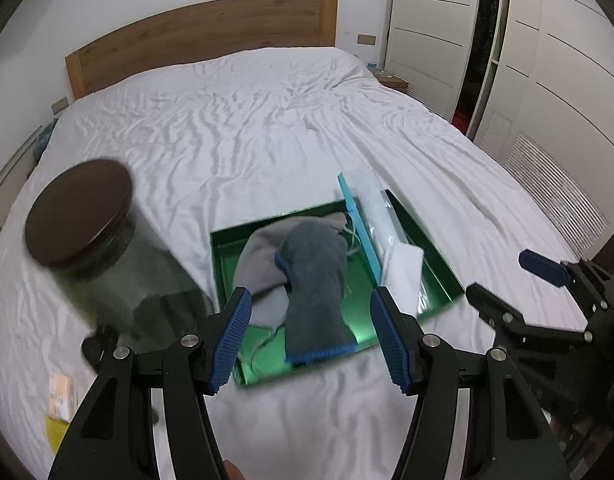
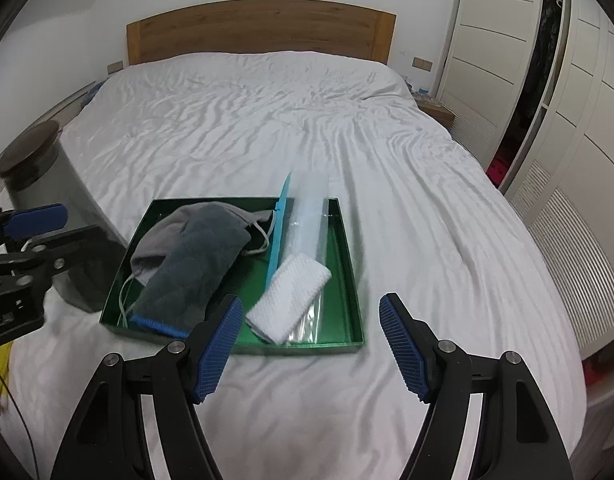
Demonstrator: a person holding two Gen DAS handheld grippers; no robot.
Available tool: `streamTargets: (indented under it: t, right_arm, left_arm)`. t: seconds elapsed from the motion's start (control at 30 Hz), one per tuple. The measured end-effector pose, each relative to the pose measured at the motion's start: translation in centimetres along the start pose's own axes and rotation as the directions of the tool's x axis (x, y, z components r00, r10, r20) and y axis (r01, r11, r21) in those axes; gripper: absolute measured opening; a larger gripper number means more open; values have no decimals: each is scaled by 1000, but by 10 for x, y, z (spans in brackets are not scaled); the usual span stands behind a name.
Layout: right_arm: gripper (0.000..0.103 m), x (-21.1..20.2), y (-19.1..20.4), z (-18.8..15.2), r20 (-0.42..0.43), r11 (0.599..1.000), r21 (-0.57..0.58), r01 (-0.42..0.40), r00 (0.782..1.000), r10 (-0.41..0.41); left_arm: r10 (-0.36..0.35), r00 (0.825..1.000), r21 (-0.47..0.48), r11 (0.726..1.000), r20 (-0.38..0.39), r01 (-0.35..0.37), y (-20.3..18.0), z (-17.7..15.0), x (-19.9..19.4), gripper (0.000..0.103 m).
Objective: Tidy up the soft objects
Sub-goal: 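Move both open grippers back toward the yellow-green towel and tissue pack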
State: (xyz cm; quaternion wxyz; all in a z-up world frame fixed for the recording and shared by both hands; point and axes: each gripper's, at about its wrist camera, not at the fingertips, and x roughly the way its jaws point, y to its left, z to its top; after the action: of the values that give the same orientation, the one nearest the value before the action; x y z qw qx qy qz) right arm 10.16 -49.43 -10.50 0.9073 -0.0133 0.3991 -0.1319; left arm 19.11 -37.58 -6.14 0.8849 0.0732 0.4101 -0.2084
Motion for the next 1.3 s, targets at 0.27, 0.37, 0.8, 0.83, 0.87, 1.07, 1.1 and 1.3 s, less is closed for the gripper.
streamTargets:
  t: [0.27,0.37,0.8,0.83,0.87,1.07,1.1,1.3]
  right_arm:
    - [71,-38,17,-25,12,1000,-1,-27,1000,27]
    - [71,-56,28,-36,19,999,-12,-40,999,40]
    - [72,-116,102,-74,22,989,-73,-129,991,131]
    - [72,-120,109,-76,22,987,-73,-141,990,143]
    - [72,-122,114,-77,22,986,-73,-151,988,153]
    - [73,-127,161,-80,13,972,-94,-213,976,216]
    - [73,-128,169,-81,9,969,-103,-225,974,227]
    - [73,-115,217,-82,-23,948,-154,-278,960,278]
  left_arm:
    - [10,1000,-24,1000,-17,-10,14,-41,-34,56]
    - [9,1000,-37,999,-22,-9,22,-60,-49,56]
    - [71,996,-77,994,-49,-75,109,-139,-105,56]
    - [84,995,-87,992,-52,-88,123,-147,-110,56]
    - [92,994,-94,991,-58,-97,132,-152,-112,56]
    - [131,983,-119,982,-131,-147,203,-194,-112,56]
    - [124,980,-121,982,-155,-144,215,-201,-108,56]
    - [108,962,-142,979,-250,-147,264,-233,-84,56]
